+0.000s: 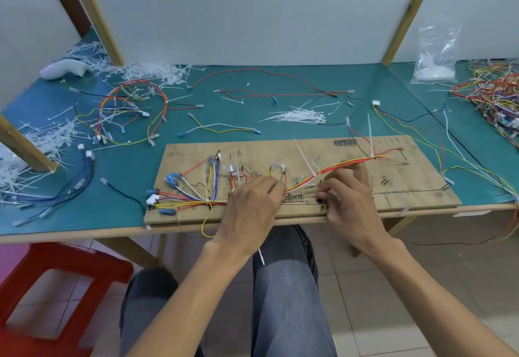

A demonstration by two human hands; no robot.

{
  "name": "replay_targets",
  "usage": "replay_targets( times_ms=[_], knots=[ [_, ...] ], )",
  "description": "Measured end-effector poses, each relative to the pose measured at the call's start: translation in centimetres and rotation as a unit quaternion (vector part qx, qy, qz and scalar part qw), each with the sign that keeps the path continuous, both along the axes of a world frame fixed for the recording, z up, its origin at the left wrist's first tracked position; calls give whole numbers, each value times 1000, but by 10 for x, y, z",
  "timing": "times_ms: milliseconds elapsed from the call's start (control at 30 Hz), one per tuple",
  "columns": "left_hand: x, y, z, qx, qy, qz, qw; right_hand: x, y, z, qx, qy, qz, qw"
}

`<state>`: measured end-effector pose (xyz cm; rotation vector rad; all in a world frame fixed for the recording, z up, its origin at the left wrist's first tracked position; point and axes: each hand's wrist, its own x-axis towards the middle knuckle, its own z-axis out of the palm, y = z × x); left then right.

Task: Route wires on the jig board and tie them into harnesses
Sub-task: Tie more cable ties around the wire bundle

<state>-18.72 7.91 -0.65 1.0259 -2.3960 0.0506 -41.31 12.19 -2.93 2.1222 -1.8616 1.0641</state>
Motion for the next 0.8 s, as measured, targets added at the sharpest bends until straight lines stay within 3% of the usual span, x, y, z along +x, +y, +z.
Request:
replay_targets(
  times_ms=[133,400,567,800],
  knots=[
    [13,-7,8,26,29,-8,999,-13,0,4,-7,42,-26,999],
    [31,-25,21,99,-129,43,986,1,-9,28,33,5,77,996],
    [25,-17,16,52,-202,66,976,25,-16,29,179,9,151,972],
    [32,-20,17,68,-160,52,983,29,-28,29,174,-26,151,973]
  ],
)
